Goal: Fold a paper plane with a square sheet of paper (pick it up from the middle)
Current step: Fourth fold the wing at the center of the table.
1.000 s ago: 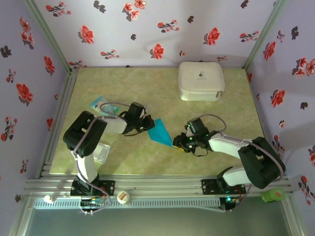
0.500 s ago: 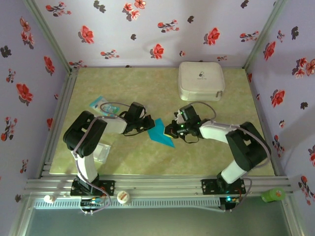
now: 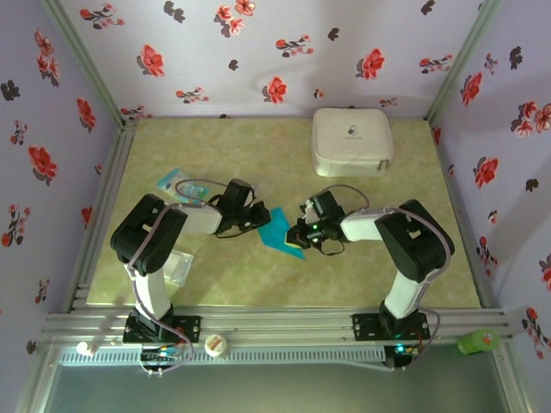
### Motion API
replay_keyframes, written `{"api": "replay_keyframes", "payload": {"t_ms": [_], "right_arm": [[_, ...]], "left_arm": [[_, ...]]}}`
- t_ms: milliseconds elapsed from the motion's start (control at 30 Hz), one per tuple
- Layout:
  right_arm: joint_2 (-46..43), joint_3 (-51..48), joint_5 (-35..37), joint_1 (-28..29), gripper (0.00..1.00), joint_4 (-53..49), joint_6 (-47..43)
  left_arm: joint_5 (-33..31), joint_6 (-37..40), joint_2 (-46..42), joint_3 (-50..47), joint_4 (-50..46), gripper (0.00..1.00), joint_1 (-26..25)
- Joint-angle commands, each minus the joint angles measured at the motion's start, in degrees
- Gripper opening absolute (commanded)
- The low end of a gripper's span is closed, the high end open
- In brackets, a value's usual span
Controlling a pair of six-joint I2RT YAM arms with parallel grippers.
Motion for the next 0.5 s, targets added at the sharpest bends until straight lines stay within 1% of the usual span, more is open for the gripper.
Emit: {"api": "replay_keyframes", "payload": {"t_ms": [0, 67, 167, 267, 467], "right_arm": [[2.61, -6.17, 1.26, 0.21, 0.06, 1.18, 2.23], [3.05, -7.32, 1.26, 0.21, 0.06, 3.04, 3.67], [2.71, -7.62, 2.06, 0.21, 0.05, 3.13, 4.99], [1.21, -7.15, 3.44, 0.27, 0.05, 0.98, 4.68], [-0.61, -5.73, 5.12, 0.21, 0.05, -4.01, 2.39]], "left_arm": [[-0.97, 1.24, 1.08, -0.64, -5.36, 0.07, 0.94], [-0.59, 0.25, -0.65, 0.56, -5.39, 0.12, 0.82], [0.10, -0.13, -3.47, 2.78, -6.09, 0.13, -0.11], [-0.53, -0.63, -4.83, 4.54, -8.11, 0.13, -1.56], [-1.58, -3.62, -3.59, 4.23, -6.12, 0.12, -4.77]]}}
